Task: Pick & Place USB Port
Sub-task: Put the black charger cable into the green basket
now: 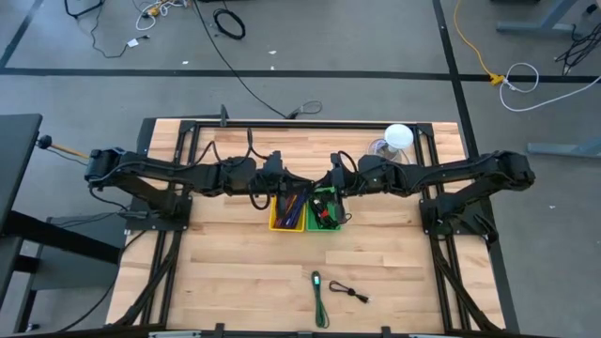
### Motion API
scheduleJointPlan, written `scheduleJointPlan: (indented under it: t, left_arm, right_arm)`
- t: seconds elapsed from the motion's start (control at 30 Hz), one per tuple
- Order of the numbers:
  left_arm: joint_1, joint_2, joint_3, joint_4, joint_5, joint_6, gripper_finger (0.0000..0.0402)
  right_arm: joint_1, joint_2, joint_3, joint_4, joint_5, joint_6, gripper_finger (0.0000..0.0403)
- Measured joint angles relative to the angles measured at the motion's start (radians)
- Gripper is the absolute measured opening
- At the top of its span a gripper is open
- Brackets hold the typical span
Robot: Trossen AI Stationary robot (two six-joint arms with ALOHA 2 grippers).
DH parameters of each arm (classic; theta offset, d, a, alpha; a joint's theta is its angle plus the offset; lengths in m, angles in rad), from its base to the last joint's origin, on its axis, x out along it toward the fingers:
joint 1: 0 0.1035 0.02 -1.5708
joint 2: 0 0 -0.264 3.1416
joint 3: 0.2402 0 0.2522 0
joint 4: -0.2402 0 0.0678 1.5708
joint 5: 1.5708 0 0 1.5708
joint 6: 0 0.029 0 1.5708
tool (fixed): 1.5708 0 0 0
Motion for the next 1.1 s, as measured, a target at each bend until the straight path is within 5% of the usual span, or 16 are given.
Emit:
scheduleJointPlan:
  t: [0.13, 0.57, 1.1]
  left_arm:
    - [0.000, 0.000, 0.000, -0.004, 0.000, 0.000, 0.0006]
    - [0.001, -0.027, 0.000, -0.081, 0.011, 0.034, 0.0077]
    - [0.091, -0.218, 0.001, -0.479, -0.113, 0.049, 0.0096]
  right_arm:
    - [-0.007, 0.000, 0.000, -0.013, 0.015, -0.024, 0.0018]
    - [-0.008, -0.018, 0.002, -0.140, 0.070, -0.016, 0.0018]
    - [0.005, -0.036, -0.002, -0.452, 0.124, 0.183, 0.0017]
